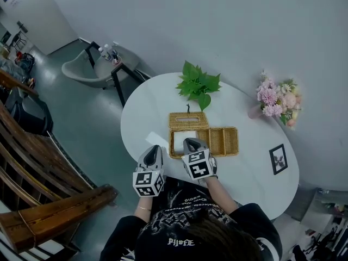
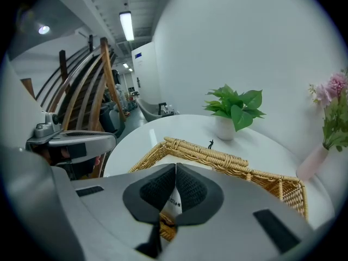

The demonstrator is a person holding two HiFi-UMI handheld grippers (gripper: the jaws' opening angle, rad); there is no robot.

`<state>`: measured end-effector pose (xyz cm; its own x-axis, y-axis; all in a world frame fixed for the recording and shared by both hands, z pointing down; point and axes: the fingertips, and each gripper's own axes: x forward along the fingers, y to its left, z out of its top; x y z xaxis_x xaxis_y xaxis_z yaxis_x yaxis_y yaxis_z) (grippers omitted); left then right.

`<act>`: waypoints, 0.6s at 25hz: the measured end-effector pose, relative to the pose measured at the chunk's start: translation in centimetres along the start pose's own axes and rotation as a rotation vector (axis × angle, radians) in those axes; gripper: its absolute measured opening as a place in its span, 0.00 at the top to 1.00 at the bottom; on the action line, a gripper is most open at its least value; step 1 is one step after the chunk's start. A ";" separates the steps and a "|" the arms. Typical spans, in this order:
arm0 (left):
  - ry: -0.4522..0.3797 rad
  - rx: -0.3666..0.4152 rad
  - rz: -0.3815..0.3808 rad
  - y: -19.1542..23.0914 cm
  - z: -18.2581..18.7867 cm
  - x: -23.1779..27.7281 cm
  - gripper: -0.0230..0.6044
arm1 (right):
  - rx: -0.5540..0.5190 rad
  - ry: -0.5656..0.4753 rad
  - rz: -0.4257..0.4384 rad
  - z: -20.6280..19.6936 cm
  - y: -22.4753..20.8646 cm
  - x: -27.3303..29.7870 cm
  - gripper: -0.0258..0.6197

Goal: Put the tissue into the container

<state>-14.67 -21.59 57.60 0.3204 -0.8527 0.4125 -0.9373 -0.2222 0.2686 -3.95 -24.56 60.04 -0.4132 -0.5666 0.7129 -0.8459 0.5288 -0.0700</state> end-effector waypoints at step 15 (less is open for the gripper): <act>0.003 0.017 -0.028 -0.1 0.2 0.2 0.91 | -0.019 0.086 -0.005 -1.1 0.2 0.8 0.92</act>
<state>-14.56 -21.87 57.52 0.3467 -0.8448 0.4077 -0.9302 -0.2537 0.2653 -4.06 -24.21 61.35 -0.3780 -0.5129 0.7707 -0.8408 0.5386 -0.0540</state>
